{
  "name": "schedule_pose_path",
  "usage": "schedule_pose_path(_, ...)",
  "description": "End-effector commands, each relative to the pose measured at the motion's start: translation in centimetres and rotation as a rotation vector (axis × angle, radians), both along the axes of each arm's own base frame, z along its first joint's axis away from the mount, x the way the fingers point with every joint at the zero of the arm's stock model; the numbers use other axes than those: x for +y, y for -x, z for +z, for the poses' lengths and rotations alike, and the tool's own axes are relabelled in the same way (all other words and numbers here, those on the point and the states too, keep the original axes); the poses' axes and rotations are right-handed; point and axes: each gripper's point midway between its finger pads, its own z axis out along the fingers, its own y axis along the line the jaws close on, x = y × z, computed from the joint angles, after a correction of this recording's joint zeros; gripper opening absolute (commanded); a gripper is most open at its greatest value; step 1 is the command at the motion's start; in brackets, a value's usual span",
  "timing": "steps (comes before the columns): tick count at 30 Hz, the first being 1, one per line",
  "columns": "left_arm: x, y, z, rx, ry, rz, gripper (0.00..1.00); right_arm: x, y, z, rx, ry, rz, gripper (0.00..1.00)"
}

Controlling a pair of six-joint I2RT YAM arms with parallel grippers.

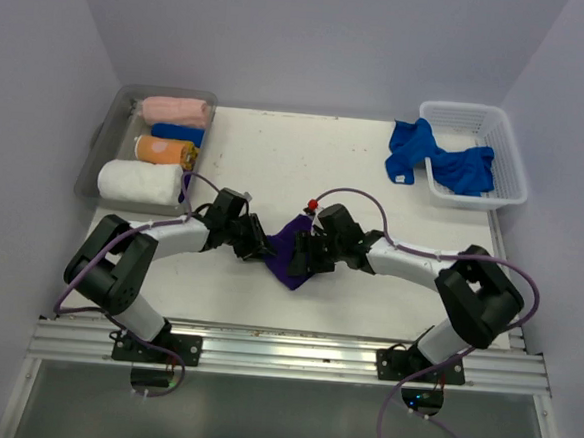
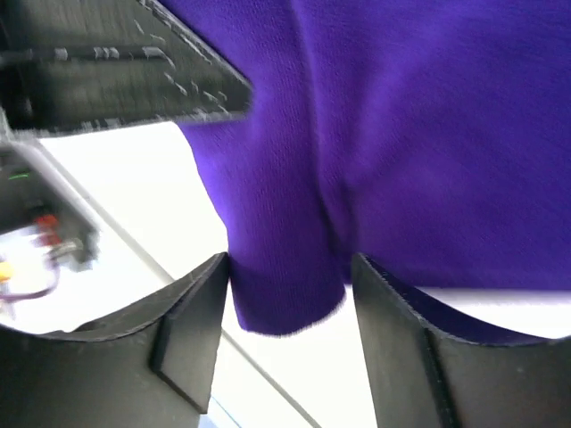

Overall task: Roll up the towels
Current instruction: Roll the towel

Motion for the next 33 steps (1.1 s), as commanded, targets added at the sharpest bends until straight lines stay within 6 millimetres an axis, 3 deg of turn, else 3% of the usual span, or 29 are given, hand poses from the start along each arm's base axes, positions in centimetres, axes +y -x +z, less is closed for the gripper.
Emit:
schedule_pose_path(1,0.4,-0.1,-0.1,0.022,-0.047,-0.006,0.28,-4.3,-1.5,2.1,-0.208,0.27,-0.039,0.62)
schedule_pose_path(4,0.5,0.1,-0.2,0.045,-0.064,-0.015,0.27,-3.7,-1.7,5.2,-0.406,0.371,0.006,0.64)
schedule_pose_path(5,0.6,0.2,-0.3,0.055,-0.068,-0.015,0.27,-4.6,-2.3,5.6,-0.474,0.455,-0.02,0.65)
schedule_pose_path(6,0.6,0.2,-0.2,0.056,-0.069,-0.016,0.27,-3.7,-1.4,6.1,-0.529,0.478,0.035,0.65)
schedule_pose_path(8,0.6,0.3,-0.3,0.067,-0.075,-0.017,0.27,-3.2,-2.0,7.6,-0.641,0.545,0.017,0.65)
schedule_pose_path(9,0.6,0.2,-0.1,0.064,-0.076,-0.016,0.27,-2.2,-1.0,8.0,-0.694,0.558,0.067,0.65)
schedule_pose_path(12,0.7,0.3,0.0,0.076,-0.084,-0.015,0.27,-0.5,-0.6,8.9,-0.824,0.632,0.099,0.65)
schedule_pose_path(19,0.9,0.3,0.2,0.093,-0.106,-0.008,0.28,2.1,0.6,6.7,-0.97,0.773,0.208,0.66)
schedule_pose_path(26,0.9,0.4,0.4,0.098,-0.104,0.001,0.29,2.9,0.9,1.6,-0.956,0.848,0.265,0.64)
schedule_pose_path(30,0.9,0.4,0.7,0.095,-0.096,-0.001,0.31,2.8,0.7,0.4,-0.95,0.884,0.253,0.52)
schedule_pose_path(31,0.9,0.4,0.8,0.093,-0.095,-0.001,0.33,3.0,0.7,0.5,-0.951,0.875,0.246,0.44)
schedule_pose_path(33,0.8,0.4,0.9,0.088,-0.094,-0.008,0.36,3.1,0.9,0.9,-0.939,0.829,0.239,0.38)
